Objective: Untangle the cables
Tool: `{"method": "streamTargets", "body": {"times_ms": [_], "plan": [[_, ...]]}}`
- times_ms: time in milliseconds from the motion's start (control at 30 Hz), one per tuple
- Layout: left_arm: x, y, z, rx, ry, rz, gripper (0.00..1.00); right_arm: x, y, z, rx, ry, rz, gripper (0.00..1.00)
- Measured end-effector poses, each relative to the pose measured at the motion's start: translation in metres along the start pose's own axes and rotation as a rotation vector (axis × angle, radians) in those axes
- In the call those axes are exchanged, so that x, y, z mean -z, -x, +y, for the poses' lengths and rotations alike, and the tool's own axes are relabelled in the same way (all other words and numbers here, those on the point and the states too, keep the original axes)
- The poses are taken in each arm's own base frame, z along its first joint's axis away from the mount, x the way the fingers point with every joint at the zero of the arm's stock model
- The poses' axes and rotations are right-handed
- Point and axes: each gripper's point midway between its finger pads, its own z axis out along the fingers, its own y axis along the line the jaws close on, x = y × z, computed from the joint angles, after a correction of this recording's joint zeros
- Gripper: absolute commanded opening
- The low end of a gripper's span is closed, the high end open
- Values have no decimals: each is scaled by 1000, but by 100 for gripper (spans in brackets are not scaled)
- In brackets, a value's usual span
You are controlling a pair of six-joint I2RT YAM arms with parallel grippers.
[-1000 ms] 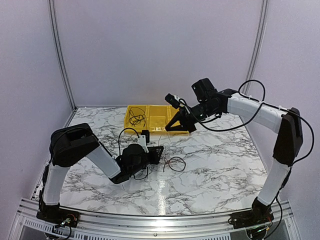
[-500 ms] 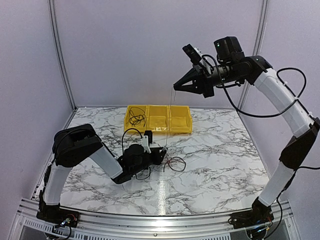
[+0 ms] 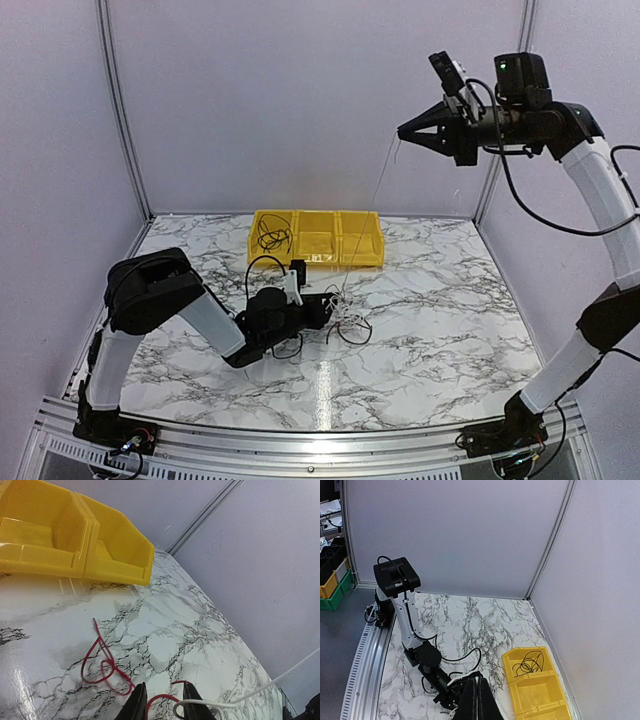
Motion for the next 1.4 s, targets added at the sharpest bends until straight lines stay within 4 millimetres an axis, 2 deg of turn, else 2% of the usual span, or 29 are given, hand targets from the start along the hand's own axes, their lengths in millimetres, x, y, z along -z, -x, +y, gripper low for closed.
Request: {"method": "streamTargets", "body": {"times_ms": [167, 233, 300, 400, 600, 667, 767, 833, 867, 1000, 1033, 1133, 1200, 1267, 1400], "plan": [[10, -9, 9, -5, 29, 26, 17, 26, 12, 15, 39, -54, -24, 0], [18, -11, 10, -14, 37, 36, 14, 34, 3, 13, 35, -95, -16, 0], [28, -13, 9, -25, 42, 48, 12, 43, -16, 2, 10, -160, -2, 0], [46, -15, 10, -47, 48, 67, 9, 53, -63, -21, -74, -261, 38, 0], [81, -7, 9, -64, 39, 58, 9, 75, -202, -63, -365, -493, 201, 0], [88, 0, 5, -61, 30, 41, 13, 84, -243, -66, -432, -559, 266, 0], [91, 9, -2, -57, 11, 18, 21, 87, -281, -63, -485, -605, 339, 0], [91, 11, -5, -55, 0, 10, 22, 88, -303, -61, -505, -631, 380, 0], [91, 11, -5, -55, -1, 10, 23, 89, -313, -60, -517, -645, 404, 4], [91, 10, -6, -55, -7, 14, 23, 94, -343, -62, -541, -691, 492, 46], [91, 10, -6, -54, -7, 14, 22, 95, -349, -63, -544, -694, 508, 49], [91, 10, -7, -54, -11, 20, 20, 89, -357, -62, -529, -662, 531, 55], [88, 10, -10, -49, -21, 21, 18, 78, -354, -57, -489, -614, 533, 57], [84, 13, -13, -38, -34, 18, 16, 50, -345, -45, -408, -517, 535, 57], [74, 10, -13, -7, -45, 23, 14, -24, -332, -3, -271, -248, 544, 58]]}}
